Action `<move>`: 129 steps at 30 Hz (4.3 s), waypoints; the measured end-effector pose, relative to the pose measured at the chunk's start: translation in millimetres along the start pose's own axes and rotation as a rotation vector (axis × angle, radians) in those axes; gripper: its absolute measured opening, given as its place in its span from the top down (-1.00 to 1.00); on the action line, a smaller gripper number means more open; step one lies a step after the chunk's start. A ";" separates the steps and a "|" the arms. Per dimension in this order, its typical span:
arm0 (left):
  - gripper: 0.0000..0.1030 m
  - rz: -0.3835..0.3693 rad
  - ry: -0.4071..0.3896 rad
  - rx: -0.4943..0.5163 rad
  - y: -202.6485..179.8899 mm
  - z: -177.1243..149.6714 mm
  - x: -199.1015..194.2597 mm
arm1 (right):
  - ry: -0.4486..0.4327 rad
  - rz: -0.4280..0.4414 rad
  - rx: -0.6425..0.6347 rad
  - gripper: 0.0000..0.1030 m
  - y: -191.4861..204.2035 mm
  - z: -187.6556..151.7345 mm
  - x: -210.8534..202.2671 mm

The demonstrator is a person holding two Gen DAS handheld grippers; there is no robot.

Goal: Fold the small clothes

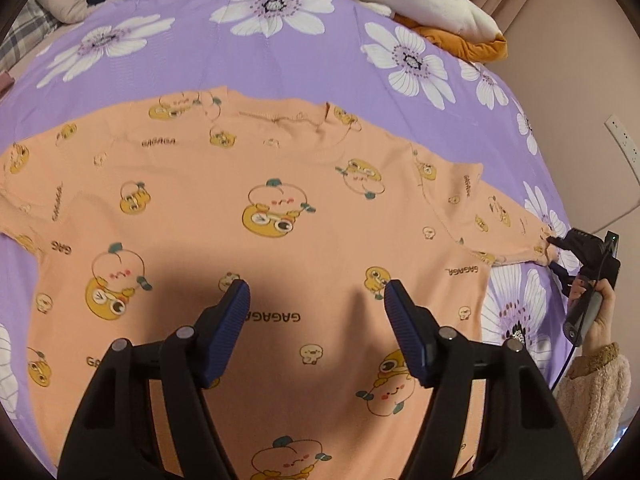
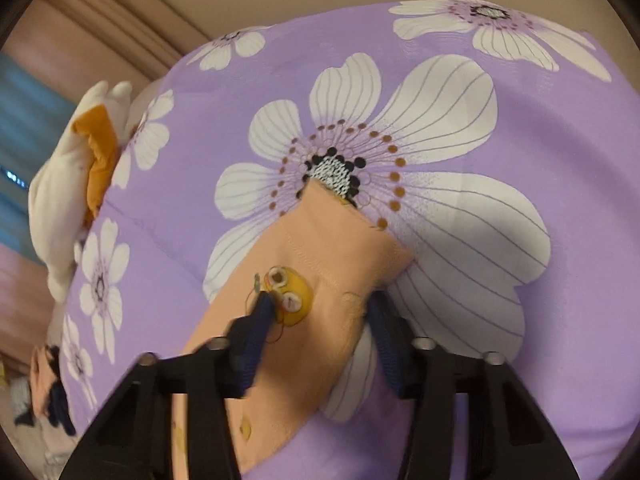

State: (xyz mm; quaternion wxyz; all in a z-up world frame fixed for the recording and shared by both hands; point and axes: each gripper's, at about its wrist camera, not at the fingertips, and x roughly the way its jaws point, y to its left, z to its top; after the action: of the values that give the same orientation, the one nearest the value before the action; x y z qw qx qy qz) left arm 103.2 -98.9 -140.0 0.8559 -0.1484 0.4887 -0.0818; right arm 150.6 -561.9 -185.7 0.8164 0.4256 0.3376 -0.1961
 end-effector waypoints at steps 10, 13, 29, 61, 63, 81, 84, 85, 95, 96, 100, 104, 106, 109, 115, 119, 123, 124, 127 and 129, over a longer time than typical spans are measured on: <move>-0.33 0.003 0.016 -0.018 8.1 -2.4 6.1 | -0.150 0.057 0.056 0.84 -10.3 11.0 -43.9; -0.33 0.006 0.018 -0.021 10.6 -2.8 8.1 | -0.129 0.007 0.075 0.84 -16.9 11.4 -32.4; -0.34 0.017 -0.067 -0.077 26.4 2.4 -29.7 | -0.293 0.157 -0.316 0.84 102.7 -22.3 -102.4; -0.37 0.106 -0.103 -0.155 74.8 -7.3 -50.6 | 0.302 0.283 -1.046 0.84 245.7 -290.6 -11.3; -0.37 0.103 -0.099 -0.162 77.7 -7.7 -50.4 | 0.346 0.272 -1.059 0.77 245.0 -294.4 -7.1; -0.52 -0.091 -0.064 -0.125 29.2 36.1 -27.4 | 0.217 0.268 -0.673 -0.45 182.8 -153.1 -50.2; -0.49 -0.081 -0.035 -0.092 7.2 57.8 4.4 | 0.204 0.235 -0.601 -0.45 168.7 -135.4 -45.6; -0.48 -0.074 -0.026 -0.088 3.9 62.1 13.2 | 0.200 0.231 -0.587 -0.45 165.1 -131.7 -46.0; 0.64 -0.026 0.007 -0.151 2.0 80.7 63.9 | 0.188 0.231 -0.531 -0.45 152.1 -115.6 -47.4; 0.78 -0.043 0.011 -0.148 1.7 80.3 64.3 | 0.188 0.229 -0.528 -0.45 151.9 -115.6 -46.9; 0.83 -0.067 -0.017 -0.177 -0.4 78.3 55.3 | 0.198 0.233 -0.529 -0.45 151.5 -117.1 -45.7; 0.85 -0.100 -0.090 -0.167 -10.1 82.4 26.3 | 0.197 0.234 -0.533 -0.45 151.9 -116.5 -45.9; 0.85 -0.101 -0.141 -0.147 -15.4 87.7 8.7 | 0.199 0.237 -0.533 -0.45 152.1 -116.7 -46.5; 0.85 -0.108 -0.188 -0.143 -13.2 93.9 -13.7 | 0.195 0.242 -0.536 -0.45 152.2 -116.8 -47.8; 0.85 -0.063 -0.248 -0.156 7.6 100.3 -38.5 | 0.210 0.253 -0.550 -0.45 155.7 -121.9 -45.2; 0.85 -0.031 -0.264 -0.185 25.9 100.5 -46.5 | 0.229 0.260 -0.578 -0.45 161.8 -130.0 -42.6; 0.85 -0.011 -0.284 -0.211 44.2 98.0 -55.9 | 0.257 0.272 -0.605 -0.45 167.4 -139.5 -38.6; 0.85 -0.003 -0.285 -0.216 49.0 97.3 -57.2 | 0.259 0.270 -0.610 -0.45 168.6 -141.5 -38.0; 0.85 0.029 -0.273 -0.228 64.2 94.4 -56.9 | 0.280 0.263 -0.626 -0.45 171.2 -149.2 -32.8; 0.85 0.054 -0.273 -0.240 73.3 91.8 -57.1 | 0.300 0.269 -0.632 -0.45 172.9 -153.6 -30.5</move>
State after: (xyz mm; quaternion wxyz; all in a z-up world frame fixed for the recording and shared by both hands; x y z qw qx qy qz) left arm 152.8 2.4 -74.1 0.8922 -0.2461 0.3781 0.0208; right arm 175.4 -336.9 -129.5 0.8673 0.2173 0.4384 0.0916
